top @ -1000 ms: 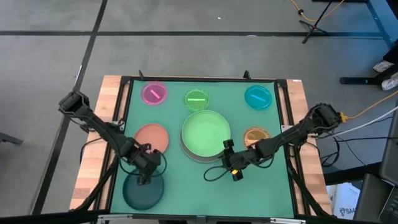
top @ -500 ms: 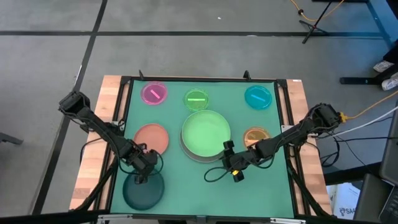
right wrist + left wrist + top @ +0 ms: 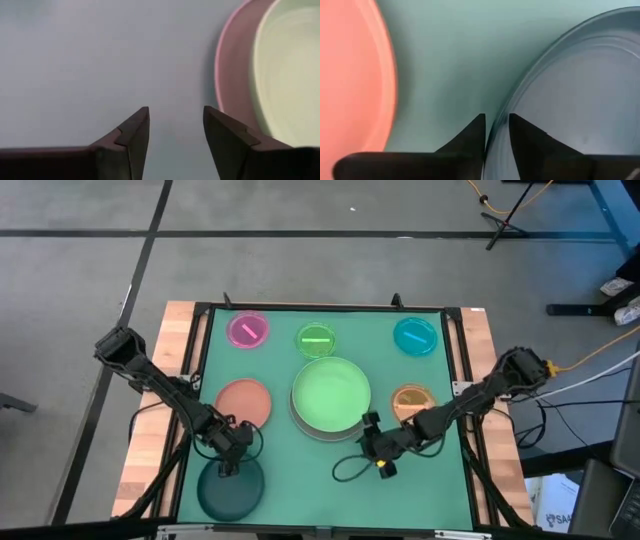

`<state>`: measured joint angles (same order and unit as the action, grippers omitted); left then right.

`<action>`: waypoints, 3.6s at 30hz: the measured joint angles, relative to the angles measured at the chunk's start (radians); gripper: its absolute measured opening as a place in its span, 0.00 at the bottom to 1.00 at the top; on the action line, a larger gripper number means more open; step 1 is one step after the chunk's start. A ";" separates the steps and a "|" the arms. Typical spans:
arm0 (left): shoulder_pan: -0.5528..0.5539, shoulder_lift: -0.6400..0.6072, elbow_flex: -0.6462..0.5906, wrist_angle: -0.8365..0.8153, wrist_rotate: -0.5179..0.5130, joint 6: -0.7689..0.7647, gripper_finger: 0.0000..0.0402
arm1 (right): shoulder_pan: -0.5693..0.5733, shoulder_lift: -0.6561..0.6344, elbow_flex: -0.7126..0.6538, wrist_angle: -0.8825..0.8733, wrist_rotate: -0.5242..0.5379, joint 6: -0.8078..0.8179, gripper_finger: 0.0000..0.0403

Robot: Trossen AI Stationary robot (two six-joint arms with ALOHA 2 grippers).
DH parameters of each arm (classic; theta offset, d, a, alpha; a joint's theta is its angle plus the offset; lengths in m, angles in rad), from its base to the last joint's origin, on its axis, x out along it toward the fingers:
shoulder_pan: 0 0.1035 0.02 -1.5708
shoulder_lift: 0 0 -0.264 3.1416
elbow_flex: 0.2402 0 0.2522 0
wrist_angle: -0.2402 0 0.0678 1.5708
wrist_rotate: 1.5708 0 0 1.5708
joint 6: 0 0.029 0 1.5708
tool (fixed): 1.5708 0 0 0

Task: Stack plastic plates
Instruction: Stack the dark blue plate on top of the light green plate, then stack the brown plate on top of the dark blue plate

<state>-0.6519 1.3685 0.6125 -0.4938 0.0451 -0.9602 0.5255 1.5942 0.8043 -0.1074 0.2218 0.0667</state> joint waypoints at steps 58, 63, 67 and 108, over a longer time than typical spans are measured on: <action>0.647 0.001 0.367 0.212 -0.318 0.685 0.03 | 0.175 -0.244 0.000 -0.366 0.258 0.272 0.44; 0.702 0.057 0.367 0.261 -0.313 0.712 0.03 | 0.175 -0.305 0.000 -0.484 0.319 0.332 0.44; 0.745 0.126 0.367 0.319 -0.299 0.729 0.03 | 0.175 -0.325 0.000 -0.552 0.340 0.376 0.44; 0.665 0.091 0.367 0.102 -0.181 0.741 0.25 | 0.174 -0.321 0.000 -0.582 0.425 0.416 0.44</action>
<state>0.0134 1.4600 0.9794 -0.3913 -0.1355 -0.2189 0.6998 1.2736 0.8040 -0.6895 0.6468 0.4825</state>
